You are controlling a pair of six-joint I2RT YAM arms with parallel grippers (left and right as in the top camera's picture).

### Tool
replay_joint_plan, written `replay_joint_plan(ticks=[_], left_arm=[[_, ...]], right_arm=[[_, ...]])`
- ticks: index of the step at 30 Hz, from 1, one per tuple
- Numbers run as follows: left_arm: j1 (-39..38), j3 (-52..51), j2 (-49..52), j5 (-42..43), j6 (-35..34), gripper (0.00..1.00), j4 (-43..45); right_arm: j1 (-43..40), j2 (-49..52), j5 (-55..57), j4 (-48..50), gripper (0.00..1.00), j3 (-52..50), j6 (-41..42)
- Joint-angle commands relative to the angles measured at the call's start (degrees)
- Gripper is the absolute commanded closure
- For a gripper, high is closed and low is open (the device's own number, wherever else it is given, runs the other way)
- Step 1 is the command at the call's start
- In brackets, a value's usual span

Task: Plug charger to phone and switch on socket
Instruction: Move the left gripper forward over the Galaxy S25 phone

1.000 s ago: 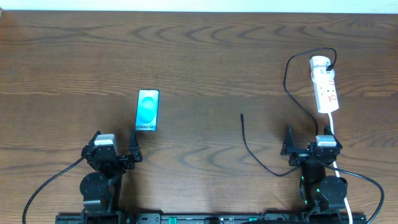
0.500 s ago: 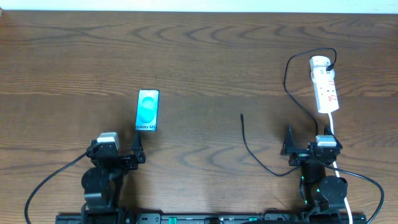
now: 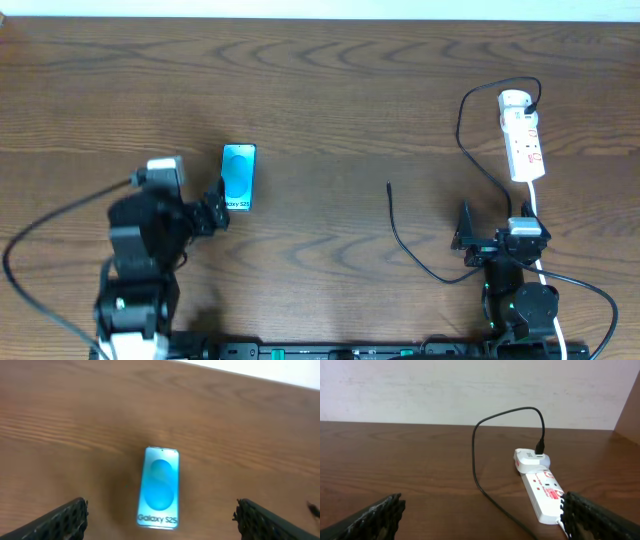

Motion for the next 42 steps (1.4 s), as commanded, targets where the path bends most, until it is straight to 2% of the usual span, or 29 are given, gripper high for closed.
replay_joint_plan(ticks=[1, 11, 18, 23, 39, 41, 42], left_arm=[[0.2, 7.6, 7.0, 4.3, -0.5, 0.05, -2.9], [0.2, 24.7, 21.7, 4.3, 1.5, 0.05, -16.4], [0.2, 36.7, 28.4, 4.2, 3.8, 0.05, -29.0], [0.2, 41.6, 31.2, 4.2, 6.0, 0.05, -36.5], [0.2, 41.6, 31.2, 4.7, 5.8, 0.05, -36.9], [0.2, 41.6, 31.2, 4.4, 3.8, 0.06, -36.4], [0.2, 41.6, 31.3, 3.8, 1.9, 0.19, -36.2]], right_arm=[[0.2, 0.0, 0.6, -0.1, 0.01, -0.1, 0.8], [0.2, 0.0, 0.6, -0.1, 0.01, -0.1, 0.8], [0.2, 0.0, 0.6, -0.1, 0.01, -0.1, 0.8], [0.2, 0.0, 0.6, -0.1, 0.01, -0.1, 0.8], [0.2, 0.0, 0.6, -0.1, 0.01, -0.1, 0.8], [0.2, 0.0, 0.6, -0.1, 0.01, -0.1, 0.8], [0.2, 0.0, 0.6, -0.1, 0.01, -0.1, 0.8]])
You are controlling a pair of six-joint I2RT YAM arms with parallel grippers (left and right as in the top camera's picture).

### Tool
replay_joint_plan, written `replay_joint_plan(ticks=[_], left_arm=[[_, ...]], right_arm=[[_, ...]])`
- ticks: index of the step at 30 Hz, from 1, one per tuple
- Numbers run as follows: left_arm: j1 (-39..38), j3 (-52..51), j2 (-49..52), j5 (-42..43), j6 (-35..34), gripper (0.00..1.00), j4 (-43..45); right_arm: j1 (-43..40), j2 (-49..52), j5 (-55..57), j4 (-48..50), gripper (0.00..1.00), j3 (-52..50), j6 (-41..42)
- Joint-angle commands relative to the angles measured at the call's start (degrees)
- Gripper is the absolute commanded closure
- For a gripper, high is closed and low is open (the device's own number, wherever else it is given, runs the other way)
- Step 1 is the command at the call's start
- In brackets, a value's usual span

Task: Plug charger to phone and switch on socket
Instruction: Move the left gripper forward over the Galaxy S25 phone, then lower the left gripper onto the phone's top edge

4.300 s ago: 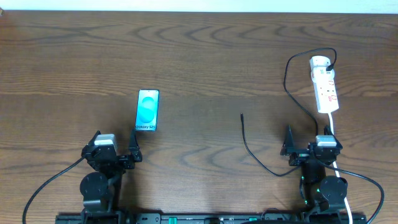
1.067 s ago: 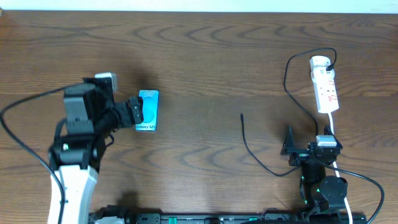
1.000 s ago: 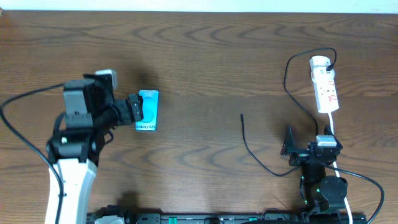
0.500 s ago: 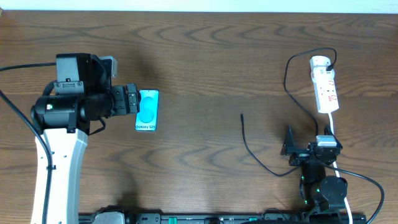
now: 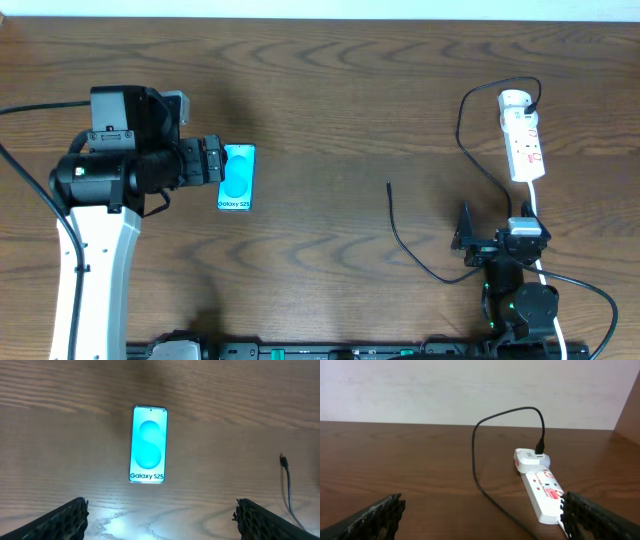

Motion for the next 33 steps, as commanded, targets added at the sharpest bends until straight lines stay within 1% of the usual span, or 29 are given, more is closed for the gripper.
replay_joint_plan(ticks=[1, 2, 3, 4, 5, 6, 7, 8, 9, 14, 16, 19, 23, 26, 33], left_arm=[[0.2, 1.2, 0.5, -1.9, -6.2, 0.37, 0.8], [0.2, 1.2, 0.7, -2.8, -7.5, 0.46, 1.0], [0.2, 1.2, 0.9, -2.7, -7.5, 0.46, 1.1], [0.2, 1.3, 1.3, -2.6, -7.2, 0.41, 1.2], [0.2, 1.4, 1.8, -2.0, -6.3, 0.26, 1.6], [0.2, 1.6, 2.4, -1.3, -5.5, 0.16, 2.0], [0.2, 2.1, 3.6, -1.2, -5.9, 0.07, 2.9], [0.1, 2.5, 4.6, -1.2, -6.1, 0.0, 3.4], [-0.1, 3.3, 6.1, -1.2, -6.0, 0.02, 3.6], [-1.1, 8.7, 15.5, -1.5, -5.5, 0.02, 1.1], [-1.7, 10.2, 18.8, -3.0, -5.3, 0.02, 0.4], [-2.5, 11.6, 23.2, -3.8, -3.3, 0.02, -0.5], [-4.4, 11.9, 28.3, -6.2, -2.3, 0.02, -2.5], [-5.6, 11.9, 30.6, -6.2, -1.2, 0.02, -3.6], [-6.6, 11.9, 33.5, -7.7, -1.2, 0.02, -3.1]], right_arm=[[0.2, 0.0, 0.6, -0.1, 0.01, -0.1, 0.8], [0.2, 0.0, 0.6, -0.1, 0.01, -0.1, 0.8], [0.2, 0.0, 0.6, -0.1, 0.01, -0.1, 0.8], [0.2, 0.0, 0.6, -0.1, 0.01, -0.1, 0.8], [0.2, 0.0, 0.6, -0.1, 0.01, -0.1, 0.8], [0.2, 0.0, 0.6, -0.1, 0.01, -0.1, 0.8], [0.2, 0.0, 0.6, -0.1, 0.01, -0.1, 0.8], [0.2, 0.0, 0.6, -0.1, 0.01, -0.1, 0.8], [0.2, 0.0, 0.6, -0.1, 0.01, -0.1, 0.8], [0.2, 0.0, 0.6, -0.1, 0.01, -0.1, 0.8], [0.2, 0.0, 0.6, -0.1, 0.01, -0.1, 0.8], [0.2, 0.0, 0.6, -0.1, 0.01, -0.1, 0.8], [0.2, 0.0, 0.6, -0.1, 0.01, -0.1, 0.8], [0.2, 0.0, 0.6, -0.1, 0.01, -0.1, 0.8], [0.2, 0.0, 0.6, -0.1, 0.01, -0.1, 0.8]])
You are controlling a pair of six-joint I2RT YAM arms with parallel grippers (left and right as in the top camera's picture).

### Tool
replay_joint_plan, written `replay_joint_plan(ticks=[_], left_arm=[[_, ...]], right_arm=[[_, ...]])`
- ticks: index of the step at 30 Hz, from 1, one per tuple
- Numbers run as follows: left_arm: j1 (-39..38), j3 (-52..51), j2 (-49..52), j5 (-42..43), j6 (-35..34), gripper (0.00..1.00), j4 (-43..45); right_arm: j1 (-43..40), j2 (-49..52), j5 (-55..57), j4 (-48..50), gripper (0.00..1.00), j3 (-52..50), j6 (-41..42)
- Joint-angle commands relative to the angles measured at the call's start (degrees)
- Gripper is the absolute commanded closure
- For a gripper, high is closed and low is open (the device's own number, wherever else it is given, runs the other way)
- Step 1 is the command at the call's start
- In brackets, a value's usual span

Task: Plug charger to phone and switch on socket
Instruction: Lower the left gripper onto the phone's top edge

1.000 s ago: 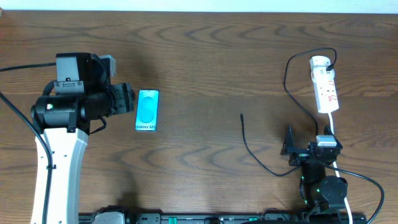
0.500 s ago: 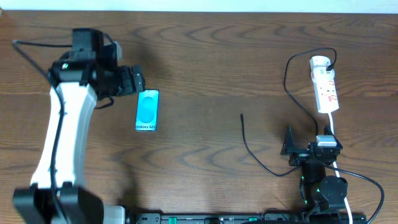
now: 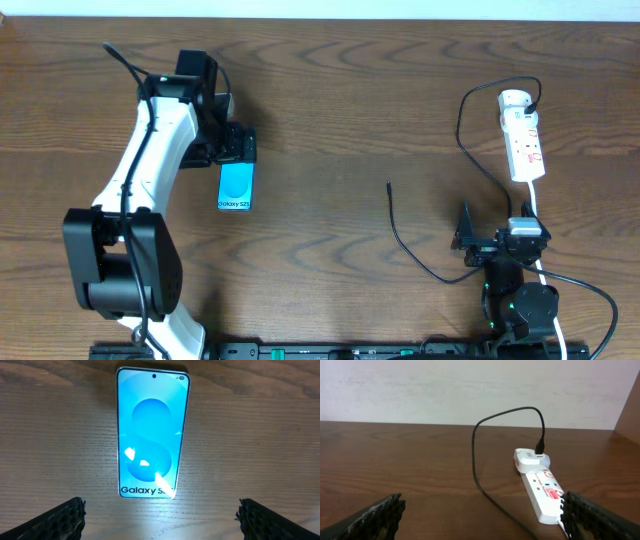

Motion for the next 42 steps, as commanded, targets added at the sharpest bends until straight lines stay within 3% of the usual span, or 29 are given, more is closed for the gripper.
replay_joint_plan(ticks=[1, 42], left_arm=[[0.1, 1.6, 1.2, -2.0, 1.2, 0.02, -0.4], [-0.3, -13.0, 1.4, -2.0, 1.6, 0.02, 13.5]], right_arm=[[0.2, 0.0, 0.6, -0.1, 0.01, -0.1, 0.8], [0.2, 0.0, 0.6, -0.1, 0.01, -0.1, 0.8]])
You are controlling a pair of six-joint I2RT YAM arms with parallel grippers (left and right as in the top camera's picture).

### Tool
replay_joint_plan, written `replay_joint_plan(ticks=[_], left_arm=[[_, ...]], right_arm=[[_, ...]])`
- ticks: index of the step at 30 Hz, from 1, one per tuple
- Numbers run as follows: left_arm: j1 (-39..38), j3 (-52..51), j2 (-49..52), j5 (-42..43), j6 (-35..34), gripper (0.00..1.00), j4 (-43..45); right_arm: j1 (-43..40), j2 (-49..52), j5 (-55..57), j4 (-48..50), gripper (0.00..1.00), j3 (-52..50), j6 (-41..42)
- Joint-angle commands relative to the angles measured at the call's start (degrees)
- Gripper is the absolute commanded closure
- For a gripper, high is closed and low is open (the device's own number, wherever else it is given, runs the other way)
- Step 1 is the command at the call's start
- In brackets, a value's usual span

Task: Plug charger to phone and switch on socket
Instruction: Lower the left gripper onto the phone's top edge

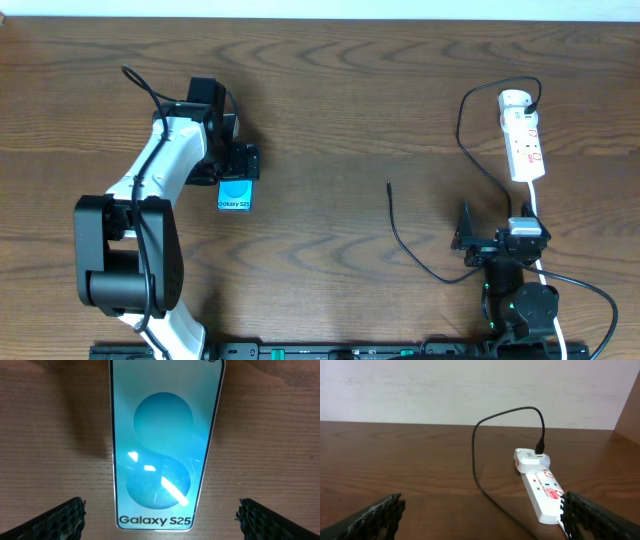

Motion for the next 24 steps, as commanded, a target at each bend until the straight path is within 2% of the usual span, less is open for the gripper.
replay_joint_plan(ticks=[1, 24], left_arm=[[-0.2, -0.9, 0.7, -0.7, 1.5, 0.02, 0.3], [-0.2, -1.0, 0.9, -0.7, 3.8, 0.02, 3.9]], right_arm=[[0.2, 0.0, 0.6, -0.1, 0.01, -0.1, 0.8], [0.2, 0.0, 0.6, -0.1, 0.01, -0.1, 0.8]])
